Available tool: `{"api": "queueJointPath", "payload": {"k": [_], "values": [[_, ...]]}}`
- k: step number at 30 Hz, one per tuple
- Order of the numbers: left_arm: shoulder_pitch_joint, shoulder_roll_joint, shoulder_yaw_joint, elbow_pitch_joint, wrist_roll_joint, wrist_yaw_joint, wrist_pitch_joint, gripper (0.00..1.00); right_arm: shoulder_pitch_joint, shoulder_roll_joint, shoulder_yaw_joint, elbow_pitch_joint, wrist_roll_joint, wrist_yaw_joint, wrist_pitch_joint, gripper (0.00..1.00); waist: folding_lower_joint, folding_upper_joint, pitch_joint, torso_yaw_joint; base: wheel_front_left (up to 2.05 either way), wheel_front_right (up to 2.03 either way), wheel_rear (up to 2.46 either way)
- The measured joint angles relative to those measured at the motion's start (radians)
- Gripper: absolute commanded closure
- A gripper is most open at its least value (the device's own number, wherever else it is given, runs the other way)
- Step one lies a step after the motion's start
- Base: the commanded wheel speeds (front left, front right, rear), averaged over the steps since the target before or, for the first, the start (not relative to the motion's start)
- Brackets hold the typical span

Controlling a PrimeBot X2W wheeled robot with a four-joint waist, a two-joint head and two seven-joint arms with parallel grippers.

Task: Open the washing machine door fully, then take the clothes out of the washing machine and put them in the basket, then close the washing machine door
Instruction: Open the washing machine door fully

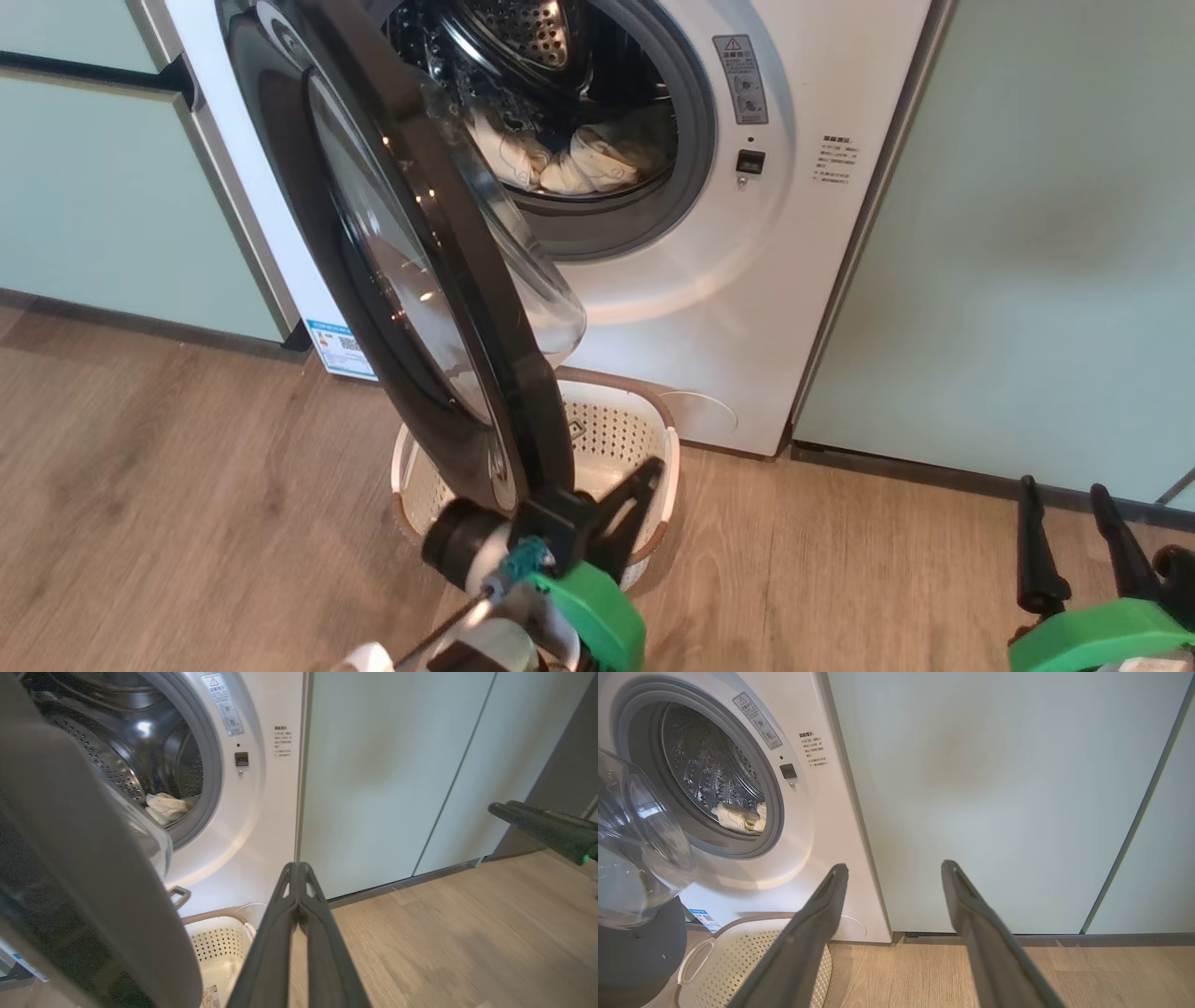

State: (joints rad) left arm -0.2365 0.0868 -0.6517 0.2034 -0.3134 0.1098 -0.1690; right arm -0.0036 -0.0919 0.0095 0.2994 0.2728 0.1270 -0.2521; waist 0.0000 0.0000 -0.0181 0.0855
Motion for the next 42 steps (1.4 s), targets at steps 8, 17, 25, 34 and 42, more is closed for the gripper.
{"api": "queueJointPath", "payload": {"k": [8, 17, 25, 34, 42], "values": [[-0.024, 0.002, 0.046, 0.004, -0.015, 0.028, -0.018, 1.0, 0.0, 0.0, 0.0, 0.0, 0.0, 0.0, 0.0, 0.0, 0.0, 0.0, 0.008, 0.009, 0.0, 0.0, 0.0], [-0.035, 0.012, 0.072, 0.004, -0.041, 0.047, -0.017, 1.0, 0.0, 0.0, 0.002, 0.0, 0.0, 0.0, 0.0, 0.0, 0.0, 0.0, 0.011, 0.023, 0.0, 0.0, 0.0], [-0.035, 0.015, 0.067, 0.007, -0.042, 0.048, 0.003, 1.0, -0.001, 0.0, 0.002, 0.001, 0.0, 0.0, 0.0, 0.0, 0.0, 0.0, 0.011, 0.039, 0.0, 0.0, 0.0], [-0.028, 0.033, 0.057, -0.013, -0.043, 0.049, 0.026, 1.0, -0.001, 0.0, 0.012, 0.003, 0.0, 0.0, 0.0, 0.0, 0.0, 0.0, 0.001, 0.064, 0.0, 0.0, 0.0], [-0.007, 0.065, 0.056, -0.056, -0.052, 0.053, 0.039, 1.0, -0.001, 0.002, 0.013, 0.003, 0.003, 0.0, 0.0, 0.0, 0.0, 0.0, -0.003, 0.109, 0.0, 0.0, 0.0]]}}
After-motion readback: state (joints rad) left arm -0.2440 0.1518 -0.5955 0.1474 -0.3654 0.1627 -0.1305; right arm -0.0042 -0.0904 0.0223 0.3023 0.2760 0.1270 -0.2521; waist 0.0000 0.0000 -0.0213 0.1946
